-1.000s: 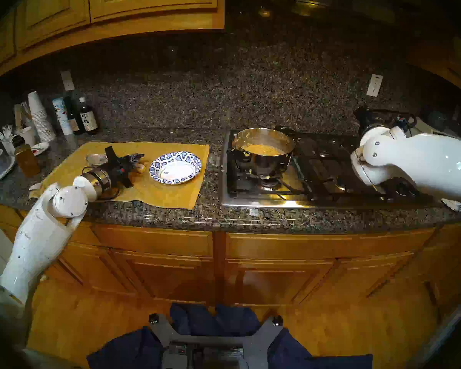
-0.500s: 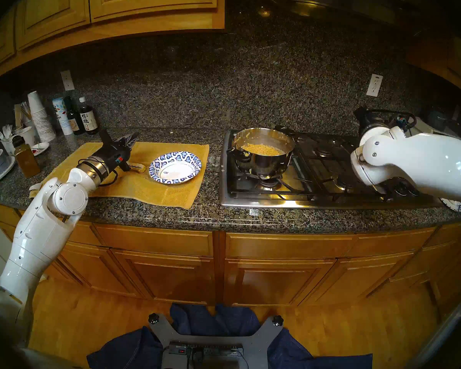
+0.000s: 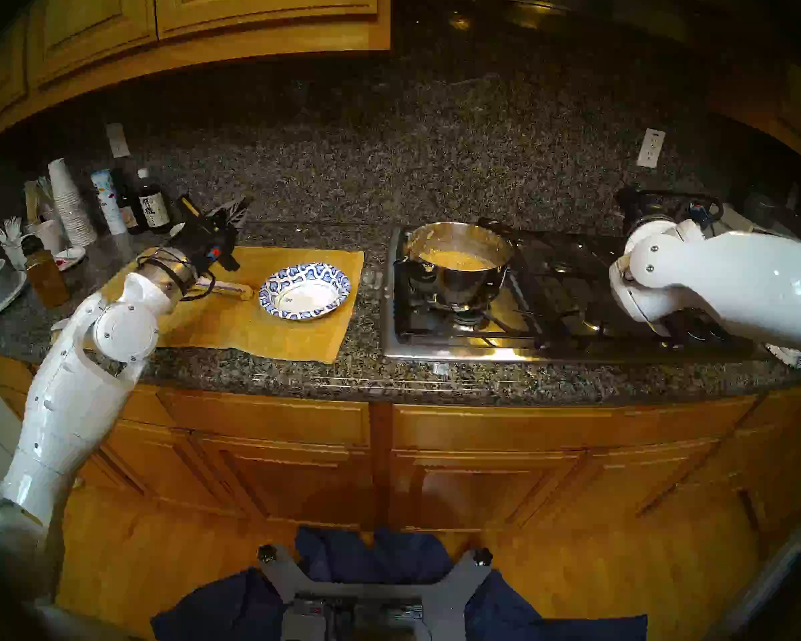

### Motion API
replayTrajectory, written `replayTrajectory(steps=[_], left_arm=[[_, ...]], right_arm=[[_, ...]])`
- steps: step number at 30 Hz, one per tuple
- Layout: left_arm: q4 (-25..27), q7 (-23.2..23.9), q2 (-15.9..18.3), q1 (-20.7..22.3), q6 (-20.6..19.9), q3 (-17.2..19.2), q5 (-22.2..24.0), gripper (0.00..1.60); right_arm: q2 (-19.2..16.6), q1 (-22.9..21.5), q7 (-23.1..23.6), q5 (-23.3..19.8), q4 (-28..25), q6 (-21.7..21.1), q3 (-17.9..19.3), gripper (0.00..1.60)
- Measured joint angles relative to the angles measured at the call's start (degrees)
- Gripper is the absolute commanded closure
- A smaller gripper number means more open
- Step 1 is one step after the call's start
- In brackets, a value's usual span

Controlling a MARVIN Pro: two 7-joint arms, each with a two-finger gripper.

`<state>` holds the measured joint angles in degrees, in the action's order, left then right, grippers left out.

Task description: Scoop oatmeal into bowl

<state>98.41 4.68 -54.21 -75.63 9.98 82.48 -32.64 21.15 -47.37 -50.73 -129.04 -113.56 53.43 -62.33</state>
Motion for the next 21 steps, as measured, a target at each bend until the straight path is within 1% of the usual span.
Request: replayTrajectory(steps=[10,17,21], left_arm=[[6.2,1.9,-4.9,3.5,1.6,-5.5,5.4,1.60],[10.7,5.5,-8.9,6.1,1.7,-10.0,10.7,1.60],[13.2,8.0,-11.4,7.7,0.5,-12.9,14.2,1.60]], right_arm=[[0.1,0.0,0.0,-0.3,0.0,0.1,-0.1,0.00],[0.3,0.0,0.1,-0.5,0.1,0.2,-0.1,0.00],[0.3,0.0,0.2,-0.6,0.1,0.2,-0.1,0.00]])
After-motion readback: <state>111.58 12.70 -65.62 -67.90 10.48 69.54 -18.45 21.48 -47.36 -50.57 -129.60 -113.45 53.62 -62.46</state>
